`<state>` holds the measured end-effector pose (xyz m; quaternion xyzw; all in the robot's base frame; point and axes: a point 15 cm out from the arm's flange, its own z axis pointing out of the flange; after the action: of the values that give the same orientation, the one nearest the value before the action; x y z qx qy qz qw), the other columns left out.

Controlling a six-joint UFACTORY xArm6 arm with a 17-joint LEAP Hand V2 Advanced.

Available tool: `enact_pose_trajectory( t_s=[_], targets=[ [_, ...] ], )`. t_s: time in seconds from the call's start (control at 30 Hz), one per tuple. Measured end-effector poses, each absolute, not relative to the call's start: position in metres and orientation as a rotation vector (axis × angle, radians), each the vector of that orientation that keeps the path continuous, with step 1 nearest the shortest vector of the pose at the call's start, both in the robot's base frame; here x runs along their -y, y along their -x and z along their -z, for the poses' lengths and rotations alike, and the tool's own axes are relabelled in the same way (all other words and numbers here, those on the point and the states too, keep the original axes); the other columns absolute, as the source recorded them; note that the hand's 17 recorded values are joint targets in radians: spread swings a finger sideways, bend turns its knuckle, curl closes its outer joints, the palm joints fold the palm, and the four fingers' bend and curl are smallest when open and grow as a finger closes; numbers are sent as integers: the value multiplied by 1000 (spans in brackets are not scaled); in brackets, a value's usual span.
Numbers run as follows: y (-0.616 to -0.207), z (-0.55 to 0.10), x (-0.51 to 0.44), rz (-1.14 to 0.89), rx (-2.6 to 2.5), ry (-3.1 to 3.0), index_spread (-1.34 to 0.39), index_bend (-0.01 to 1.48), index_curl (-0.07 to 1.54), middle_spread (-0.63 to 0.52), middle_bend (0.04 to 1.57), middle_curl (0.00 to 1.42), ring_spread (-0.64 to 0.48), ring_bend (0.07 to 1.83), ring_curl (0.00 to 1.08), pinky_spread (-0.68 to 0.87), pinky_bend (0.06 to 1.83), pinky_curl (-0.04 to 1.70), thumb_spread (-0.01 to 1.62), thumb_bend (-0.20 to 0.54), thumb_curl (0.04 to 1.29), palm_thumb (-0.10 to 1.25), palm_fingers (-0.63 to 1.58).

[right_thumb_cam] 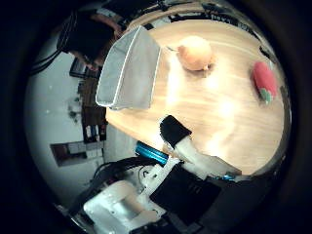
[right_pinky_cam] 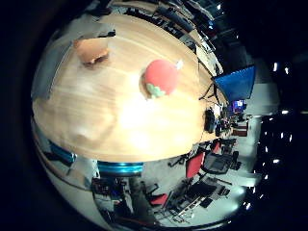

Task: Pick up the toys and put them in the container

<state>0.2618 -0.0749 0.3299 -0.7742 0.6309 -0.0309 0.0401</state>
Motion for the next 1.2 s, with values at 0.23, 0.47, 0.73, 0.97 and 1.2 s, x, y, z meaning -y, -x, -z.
enact_pose_trajectory(
  t_s=[0.23, 0.47, 0.73, 0.97, 1.2],
  targets=[
    [-261, -328, 74, 86, -1931, 2377, -505, 178, 327, -249, 301, 370, -224, 757, 172, 95, 915, -6, 953, -30, 294, 352, 400],
    [-262, -329, 76, 94, -1934, 2373, -505, 178, 327, -250, 301, 369, -224, 759, 170, 95, 915, -6, 957, -29, 294, 353, 399],
    [-263, -324, 93, 65, -1993, 2334, -505, 178, 327, -250, 302, 369, -224, 760, 168, 95, 915, -6, 954, -30, 294, 352, 399],
    [-281, -325, 121, 85, -2059, 2273, -506, 177, 328, -250, 304, 369, -224, 763, 166, 95, 917, -5, 959, -29, 294, 353, 397],
    [-312, -320, 148, 32, -2107, 2232, -500, 172, 322, -245, 308, 370, -227, 761, 167, 95, 931, -4, 961, -29, 293, 355, 383]
  ],
)
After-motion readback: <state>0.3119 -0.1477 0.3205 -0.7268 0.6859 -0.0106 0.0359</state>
